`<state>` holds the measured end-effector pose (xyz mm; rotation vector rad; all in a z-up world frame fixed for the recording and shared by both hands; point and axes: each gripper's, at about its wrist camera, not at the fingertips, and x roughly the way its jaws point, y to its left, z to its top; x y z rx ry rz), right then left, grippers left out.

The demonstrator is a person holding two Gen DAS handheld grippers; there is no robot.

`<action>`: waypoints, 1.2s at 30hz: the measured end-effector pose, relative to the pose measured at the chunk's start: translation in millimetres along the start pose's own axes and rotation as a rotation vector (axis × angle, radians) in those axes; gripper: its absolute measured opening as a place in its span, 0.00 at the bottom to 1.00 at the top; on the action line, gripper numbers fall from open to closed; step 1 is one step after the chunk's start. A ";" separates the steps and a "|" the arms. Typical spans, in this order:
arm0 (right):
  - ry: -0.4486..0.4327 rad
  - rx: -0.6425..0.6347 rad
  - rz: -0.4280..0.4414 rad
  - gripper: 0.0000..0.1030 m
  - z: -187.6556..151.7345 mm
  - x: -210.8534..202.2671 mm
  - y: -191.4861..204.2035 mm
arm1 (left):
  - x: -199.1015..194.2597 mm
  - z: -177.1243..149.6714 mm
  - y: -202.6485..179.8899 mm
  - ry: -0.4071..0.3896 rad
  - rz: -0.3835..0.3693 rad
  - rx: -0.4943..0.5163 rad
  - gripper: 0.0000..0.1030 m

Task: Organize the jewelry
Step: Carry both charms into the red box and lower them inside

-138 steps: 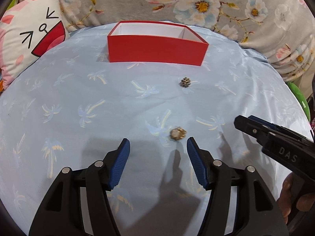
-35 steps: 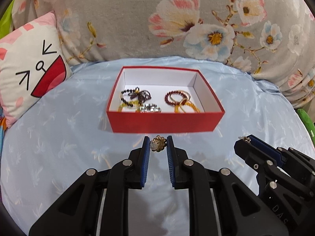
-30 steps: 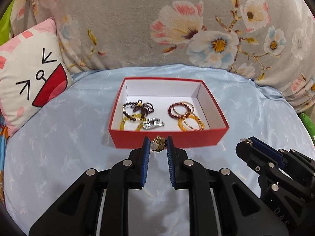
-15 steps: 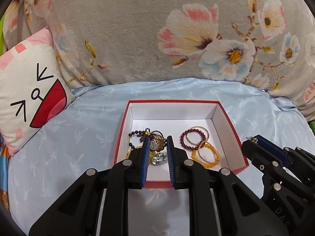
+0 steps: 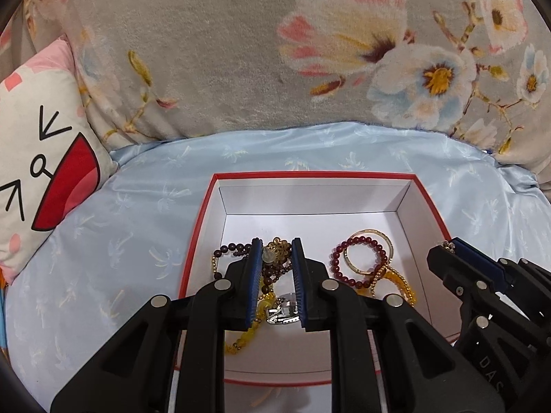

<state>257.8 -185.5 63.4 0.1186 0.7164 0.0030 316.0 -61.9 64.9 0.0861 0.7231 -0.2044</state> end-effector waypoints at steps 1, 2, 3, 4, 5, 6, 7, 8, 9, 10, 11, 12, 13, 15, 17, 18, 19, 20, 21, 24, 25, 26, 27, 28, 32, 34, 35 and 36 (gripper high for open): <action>0.003 0.000 -0.001 0.15 0.2 3.0 -0.7 | 1.3 0.5 0.5 0.001 0.000 -0.001 0.16; 0.006 0.000 -0.002 0.15 0.1 5.7 -1.3 | 3.8 0.4 0.2 0.003 0.000 0.000 0.16; 0.007 -0.001 -0.004 0.15 0.4 7.9 -1.4 | 5.7 0.7 -0.3 0.004 -0.001 0.001 0.16; 0.010 -0.003 -0.004 0.15 0.8 10.4 -1.3 | 6.3 1.5 -0.5 0.004 -0.001 0.001 0.16; 0.012 -0.004 -0.006 0.15 0.8 12.5 -1.3 | 8.1 2.1 -1.1 0.006 -0.001 0.001 0.16; 0.014 -0.006 -0.007 0.15 0.7 15.1 -0.9 | 9.8 2.5 -1.1 0.008 -0.002 0.000 0.16; 0.017 -0.007 -0.007 0.15 0.8 17.1 -0.5 | 11.7 2.8 -1.5 0.009 -0.002 0.000 0.16; 0.020 -0.008 -0.007 0.15 0.6 19.3 -0.2 | 12.5 3.4 -1.5 0.009 -0.001 0.000 0.16; 0.022 -0.009 -0.006 0.15 0.9 21.1 -0.3 | 13.9 3.3 -0.9 0.010 -0.002 0.001 0.16; 0.024 -0.010 -0.007 0.15 0.9 22.9 0.1 | 15.1 3.5 -0.9 0.012 -0.003 0.001 0.16; 0.025 -0.011 -0.009 0.15 0.9 24.5 0.5 | 17.2 3.6 -0.5 0.014 -0.001 -0.001 0.16; 0.027 -0.011 -0.009 0.15 0.8 26.2 0.9 | 18.7 3.6 -0.5 0.016 -0.001 -0.001 0.16; 0.029 -0.012 -0.009 0.15 0.7 27.9 1.3 | 20.2 3.4 -0.2 0.017 0.002 -0.002 0.16; 0.032 -0.015 -0.012 0.15 0.5 30.4 1.7 | 22.7 3.0 0.1 0.020 0.000 -0.003 0.16; 0.035 -0.018 -0.013 0.15 0.1 32.7 2.4 | 25.1 2.4 -0.3 0.022 0.003 -0.004 0.16; 0.036 -0.019 -0.013 0.15 -0.1 33.8 2.7 | 25.4 2.1 -0.3 0.023 0.003 -0.003 0.16; 0.037 -0.020 -0.014 0.15 -0.1 34.7 2.9 | 26.8 1.7 -0.8 0.025 0.004 -0.002 0.16; 0.038 -0.020 -0.015 0.15 -0.1 35.5 3.2 | 27.1 1.5 -1.1 0.025 0.004 -0.002 0.16; 0.039 -0.020 -0.016 0.15 -0.3 36.1 3.4 | 28.0 1.2 -1.4 0.027 0.002 -0.001 0.16; 0.041 -0.016 -0.016 0.15 -0.3 38.2 3.0 | 29.7 0.4 -2.4 0.030 0.002 0.000 0.16; 0.041 -0.015 -0.017 0.15 -0.4 38.8 2.6 | 30.3 -0.1 -2.8 0.031 0.006 0.000 0.16; 0.043 -0.014 -0.017 0.15 -0.6 39.5 2.4 | 30.5 -0.3 -2.4 0.031 0.006 0.000 0.16; 0.044 -0.014 -0.018 0.15 -0.7 40.0 2.2 | 31.4 -0.6 -2.4 0.033 0.006 -0.001 0.16; 0.044 -0.015 -0.020 0.15 -0.9 40.4 2.2 | 31.8 -0.9 -2.5 0.034 0.007 -0.001 0.16; 0.044 -0.013 -0.023 0.15 -0.7 41.5 1.8 | 34.6 -1.2 -3.7 0.037 0.010 0.002 0.16; 0.043 -0.016 -0.028 0.15 -0.8 42.3 2.1 | 34.7 -1.3 -3.9 0.037 0.013 0.001 0.16; 0.044 -0.019 -0.031 0.15 -0.8 42.8 2.3 | 35.7 -1.1 -4.4 0.037 0.014 0.002 0.16; 0.044 -0.019 -0.032 0.15 -1.0 43.3 2.4 | 36.7 -1.1 -4.5 0.038 0.017 0.002 0.16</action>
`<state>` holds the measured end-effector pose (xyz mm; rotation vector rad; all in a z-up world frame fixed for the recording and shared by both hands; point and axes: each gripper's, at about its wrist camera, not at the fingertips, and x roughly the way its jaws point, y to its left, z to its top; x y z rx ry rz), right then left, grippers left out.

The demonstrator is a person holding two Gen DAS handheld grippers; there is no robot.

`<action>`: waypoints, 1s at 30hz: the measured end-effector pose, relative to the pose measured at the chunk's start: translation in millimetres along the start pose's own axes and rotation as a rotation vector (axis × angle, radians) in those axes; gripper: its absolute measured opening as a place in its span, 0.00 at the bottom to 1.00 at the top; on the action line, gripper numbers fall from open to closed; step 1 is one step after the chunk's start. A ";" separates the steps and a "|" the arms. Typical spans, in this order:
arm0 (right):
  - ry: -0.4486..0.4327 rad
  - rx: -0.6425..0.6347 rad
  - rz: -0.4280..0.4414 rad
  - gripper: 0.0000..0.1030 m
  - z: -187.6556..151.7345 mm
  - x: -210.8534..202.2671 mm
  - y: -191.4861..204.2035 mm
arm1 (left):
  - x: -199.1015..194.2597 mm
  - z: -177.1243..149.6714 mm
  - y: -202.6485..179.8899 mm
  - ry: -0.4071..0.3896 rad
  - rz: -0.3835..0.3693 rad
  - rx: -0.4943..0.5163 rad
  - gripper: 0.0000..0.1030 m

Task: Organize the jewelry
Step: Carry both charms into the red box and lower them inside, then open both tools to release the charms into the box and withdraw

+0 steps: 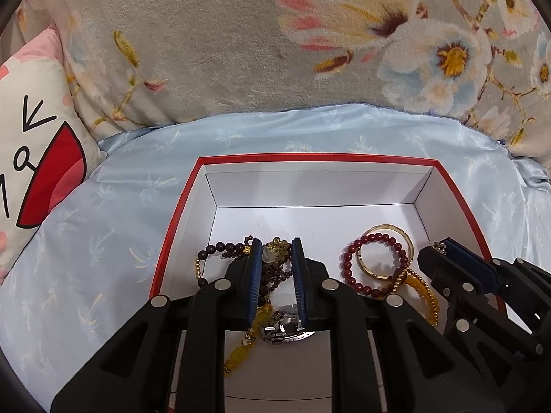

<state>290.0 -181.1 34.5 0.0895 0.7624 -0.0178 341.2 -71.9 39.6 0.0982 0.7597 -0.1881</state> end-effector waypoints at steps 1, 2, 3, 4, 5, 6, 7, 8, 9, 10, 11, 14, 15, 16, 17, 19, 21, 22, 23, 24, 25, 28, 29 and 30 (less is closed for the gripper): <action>0.001 0.000 0.000 0.15 -0.1 0.6 -0.1 | 0.8 0.1 -0.3 -0.001 0.002 0.001 0.16; 0.002 0.000 -0.001 0.15 -0.2 1.1 -0.1 | 1.1 0.1 -0.4 -0.001 0.003 0.003 0.16; 0.002 0.000 -0.001 0.15 0.0 1.7 -0.7 | 1.4 0.3 -0.8 -0.002 0.005 0.005 0.16; 0.003 0.000 -0.001 0.15 0.0 2.3 -0.7 | 2.7 0.3 -1.2 -0.001 0.007 0.006 0.16; 0.004 0.000 -0.002 0.15 -0.1 2.7 -0.7 | 3.3 -0.1 -1.4 0.001 0.006 0.006 0.17; 0.005 0.000 -0.003 0.15 -0.1 3.4 -0.7 | 3.8 -0.1 -1.6 0.002 0.008 0.006 0.17; 0.004 0.000 -0.006 0.15 -0.1 3.8 -0.5 | 4.8 -0.1 -1.9 0.002 0.013 0.004 0.17; -0.001 0.002 -0.008 0.18 -0.2 3.6 -0.8 | 5.3 -0.1 -1.8 0.002 0.017 0.003 0.17; -0.003 0.000 -0.011 0.19 -0.5 3.1 -0.4 | 5.1 0.0 -1.5 0.001 0.019 0.003 0.20; -0.005 -0.001 -0.017 0.21 -0.4 2.8 -0.3 | 5.1 0.3 -1.7 0.000 0.020 0.004 0.21; -0.007 -0.001 -0.023 0.27 -0.3 2.6 -0.5 | 4.8 0.5 -1.7 -0.001 0.025 0.003 0.28; -0.017 0.007 -0.038 0.39 -0.4 0.1 -2.2 | 1.0 0.6 -0.2 -0.017 0.043 -0.004 0.42; -0.021 0.007 -0.043 0.39 -0.4 -1.4 -2.6 | -0.5 0.8 0.0 -0.019 0.045 -0.003 0.42; -0.023 0.007 -0.046 0.40 -0.5 -2.8 -2.8 | -2.1 0.8 0.0 -0.020 0.047 -0.002 0.42; -0.024 0.008 -0.049 0.41 -0.7 -4.4 -3.0 | -3.0 0.8 -0.4 -0.021 0.048 -0.002 0.42; -0.025 0.007 -0.056 0.42 -1.2 -7.3 -2.5 | -7.2 -0.3 -0.1 -0.024 0.051 -0.001 0.42; -0.026 0.008 -0.066 0.44 -2.3 -11.6 -2.4 | -11.3 -1.9 -0.1 -0.024 0.051 -0.003 0.42; -0.026 0.008 -0.068 0.45 -3.0 -14.3 -1.8 | -14.6 -3.0 0.9 -0.024 0.049 -0.006 0.42; -0.027 0.008 -0.070 0.46 -3.6 -17.1 -1.3 | -17.1 -3.8 1.3 -0.024 0.048 -0.008 0.42; -0.029 0.008 -0.074 0.46 -4.5 -21.0 -0.6 | -19.5 -4.7 1.2 -0.025 0.047 -0.008 0.42; -0.033 0.007 -0.077 0.47 -5.3 -25.2 0.3 | -25.0 -6.5 2.2 -0.025 0.046 -0.008 0.42; -0.039 0.005 -0.096 0.53 -7.5 -36.1 2.5 | -35.9 -9.8 5.0 -0.024 0.049 -0.011 0.43; -0.039 0.007 -0.104 0.56 -8.5 -40.0 3.0 | -38.5 -10.4 6.2 -0.022 0.051 -0.013 0.45; -0.040 0.010 -0.108 0.57 -10.0 -44.1 3.0 | -43.2 -11.9 8.3 -0.020 0.050 -0.018 0.47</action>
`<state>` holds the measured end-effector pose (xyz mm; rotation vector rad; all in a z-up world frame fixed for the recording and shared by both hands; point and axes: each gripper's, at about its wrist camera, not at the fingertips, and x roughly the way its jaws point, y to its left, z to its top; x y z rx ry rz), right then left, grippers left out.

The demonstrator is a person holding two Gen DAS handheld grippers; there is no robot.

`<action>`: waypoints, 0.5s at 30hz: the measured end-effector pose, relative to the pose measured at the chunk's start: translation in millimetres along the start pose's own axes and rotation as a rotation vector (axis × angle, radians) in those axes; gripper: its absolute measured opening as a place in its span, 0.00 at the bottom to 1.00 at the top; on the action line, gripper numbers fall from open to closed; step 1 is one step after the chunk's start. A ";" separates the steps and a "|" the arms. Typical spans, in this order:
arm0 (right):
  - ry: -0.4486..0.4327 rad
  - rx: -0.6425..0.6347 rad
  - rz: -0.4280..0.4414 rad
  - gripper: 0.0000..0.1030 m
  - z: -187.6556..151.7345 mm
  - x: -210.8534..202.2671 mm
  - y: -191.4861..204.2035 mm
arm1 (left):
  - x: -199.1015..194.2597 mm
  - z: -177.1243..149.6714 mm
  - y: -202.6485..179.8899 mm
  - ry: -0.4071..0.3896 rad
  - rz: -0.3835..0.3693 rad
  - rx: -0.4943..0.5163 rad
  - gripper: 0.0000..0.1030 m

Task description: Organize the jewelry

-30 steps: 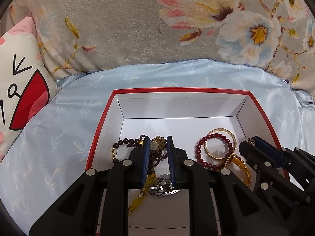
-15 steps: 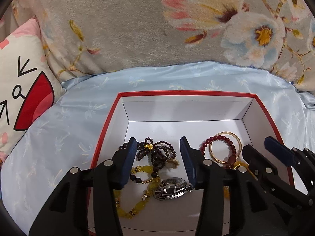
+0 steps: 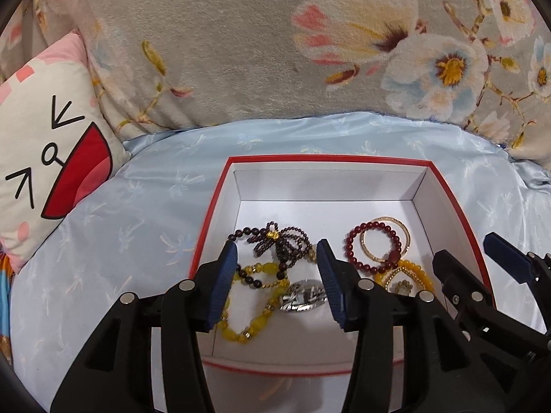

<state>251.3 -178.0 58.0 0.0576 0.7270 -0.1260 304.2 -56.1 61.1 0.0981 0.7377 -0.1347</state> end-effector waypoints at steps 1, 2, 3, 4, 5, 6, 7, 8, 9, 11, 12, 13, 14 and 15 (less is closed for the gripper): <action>-0.002 0.004 -0.001 0.60 -1.3 -4.4 -0.1 | -5.0 -1.5 2.5 0.000 0.001 -0.005 0.49; -0.005 0.006 -0.004 0.62 -2.6 -8.8 -0.9 | -9.2 -3.0 4.5 0.000 0.006 -0.010 0.53; -0.008 0.008 -0.010 0.64 -4.0 -13.5 -1.2 | -13.0 -4.0 6.4 0.000 0.010 -0.013 0.58; -0.011 0.011 -0.015 0.66 -5.3 -18.5 -1.6 | -17.8 -5.8 9.0 0.002 0.013 -0.017 0.61; -0.013 0.016 -0.020 0.69 -6.9 -23.3 -1.9 | -21.9 -7.4 11.2 0.004 0.014 -0.022 0.65; -0.015 0.021 -0.026 0.71 -8.6 -28.5 -2.1 | -25.2 -8.8 12.6 0.004 0.014 -0.026 0.67; -0.018 0.022 -0.030 0.73 -10.4 -33.6 -1.9 | -30.6 -11.4 14.8 0.002 0.014 -0.034 0.69; -0.022 0.022 -0.034 0.75 -12.3 -38.5 -1.9 | -33.3 -12.9 15.7 0.001 0.016 -0.037 0.72; -0.025 0.023 -0.038 0.76 -14.0 -42.2 -1.5 | -38.1 -15.5 17.4 -0.003 0.021 -0.041 0.74; -0.026 0.027 -0.035 0.77 -17.8 -48.5 -0.8 | -44.6 -19.5 18.8 -0.013 0.031 -0.037 0.75; -0.024 0.030 -0.032 0.77 -20.0 -51.2 -0.4 | -48.5 -22.0 18.9 -0.017 0.040 -0.025 0.76; -0.021 0.031 -0.031 0.77 -21.9 -53.3 0.1 | -50.0 -23.0 18.9 -0.019 0.044 -0.019 0.76; -0.019 0.030 -0.029 0.78 -24.3 -55.4 0.9 | -53.6 -25.8 18.8 -0.024 0.054 -0.008 0.77; -0.019 0.029 -0.027 0.78 -26.2 -56.9 1.7 | -56.3 -28.4 19.5 -0.026 0.062 -0.004 0.78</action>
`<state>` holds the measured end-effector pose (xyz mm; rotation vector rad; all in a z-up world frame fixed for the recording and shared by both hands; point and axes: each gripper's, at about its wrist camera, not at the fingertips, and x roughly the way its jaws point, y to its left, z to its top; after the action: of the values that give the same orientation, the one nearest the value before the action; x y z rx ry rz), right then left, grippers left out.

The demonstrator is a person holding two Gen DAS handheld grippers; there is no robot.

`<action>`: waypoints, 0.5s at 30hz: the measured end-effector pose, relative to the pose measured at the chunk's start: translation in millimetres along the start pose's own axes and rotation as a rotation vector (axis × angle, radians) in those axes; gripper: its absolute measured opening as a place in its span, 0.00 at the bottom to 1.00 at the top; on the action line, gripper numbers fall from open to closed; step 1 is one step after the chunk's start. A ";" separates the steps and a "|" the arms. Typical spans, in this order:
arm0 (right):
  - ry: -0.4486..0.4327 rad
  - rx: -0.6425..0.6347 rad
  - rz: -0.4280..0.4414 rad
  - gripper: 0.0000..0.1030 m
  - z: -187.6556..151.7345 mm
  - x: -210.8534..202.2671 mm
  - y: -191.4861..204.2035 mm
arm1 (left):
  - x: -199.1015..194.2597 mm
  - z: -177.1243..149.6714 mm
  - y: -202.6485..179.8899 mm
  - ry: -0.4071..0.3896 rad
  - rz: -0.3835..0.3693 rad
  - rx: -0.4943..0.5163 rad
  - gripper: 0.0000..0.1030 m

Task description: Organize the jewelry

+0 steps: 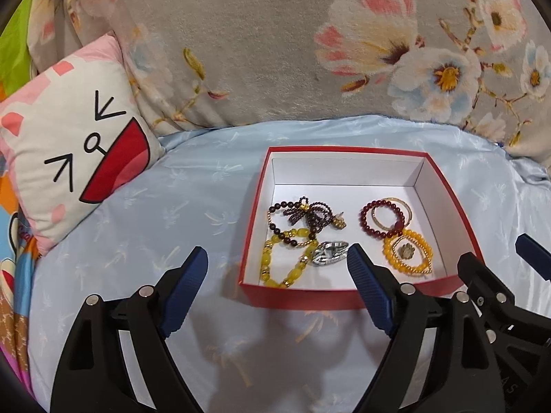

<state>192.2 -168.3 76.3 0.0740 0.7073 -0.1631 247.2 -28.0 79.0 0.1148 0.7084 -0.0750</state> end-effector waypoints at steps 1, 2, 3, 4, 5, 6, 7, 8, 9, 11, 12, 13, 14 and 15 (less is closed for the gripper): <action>-0.001 0.000 0.001 0.78 -2.2 -1.8 0.5 | -2.0 -2.4 1.3 0.001 0.002 -0.001 0.78; 0.000 0.001 0.002 0.78 -3.9 -3.4 0.7 | -3.0 -3.7 2.0 0.003 0.002 -0.001 0.78; 0.001 0.004 0.004 0.78 -6.1 -5.1 0.7 | -4.6 -6.3 3.2 0.007 -0.001 -0.006 0.79; 0.001 0.008 0.005 0.78 -7.5 -6.3 0.8 | -5.6 -8.4 4.2 0.009 -0.005 -0.011 0.79; -0.001 0.009 0.003 0.79 -9.3 -7.9 0.8 | -5.9 -9.4 4.2 0.011 -0.005 -0.014 0.79; -0.003 0.011 -0.002 0.80 -10.9 -9.5 0.7 | -6.8 -10.9 4.4 0.012 -0.003 -0.017 0.79; -0.008 0.013 -0.006 0.81 -12.2 -11.3 1.0 | -7.0 -11.3 4.6 0.011 -0.001 -0.018 0.79; -0.013 0.014 -0.009 0.81 -13.5 -13.1 0.8 | -8.8 -12.7 4.5 0.006 0.004 -0.021 0.79; -0.014 0.015 -0.012 0.81 -14.1 -14.2 0.6 | -9.8 -13.4 4.1 0.004 0.008 -0.024 0.79; -0.022 0.024 -0.021 0.81 -14.7 -16.7 -0.5 | -10.7 -13.7 3.5 0.006 0.011 -0.032 0.79; -0.025 0.028 -0.025 0.81 -15.2 -17.6 -1.2 | -10.5 -14.5 3.5 0.008 0.010 -0.041 0.79; -0.024 0.033 -0.027 0.81 -15.8 -17.8 -1.9 | -9.3 -15.7 3.6 0.013 0.006 -0.048 0.79; -0.022 0.035 -0.026 0.81 -16.4 -17.6 -2.5 | -8.4 -16.8 3.6 0.019 0.003 -0.051 0.79; -0.018 0.034 -0.021 0.81 -16.6 -16.7 -2.7 | -4.8 -18.7 4.2 0.031 -0.005 -0.058 0.79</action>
<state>168.6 -166.9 74.6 0.0973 0.6871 -0.1957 232.0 -21.3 68.4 0.0584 0.7412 -0.0576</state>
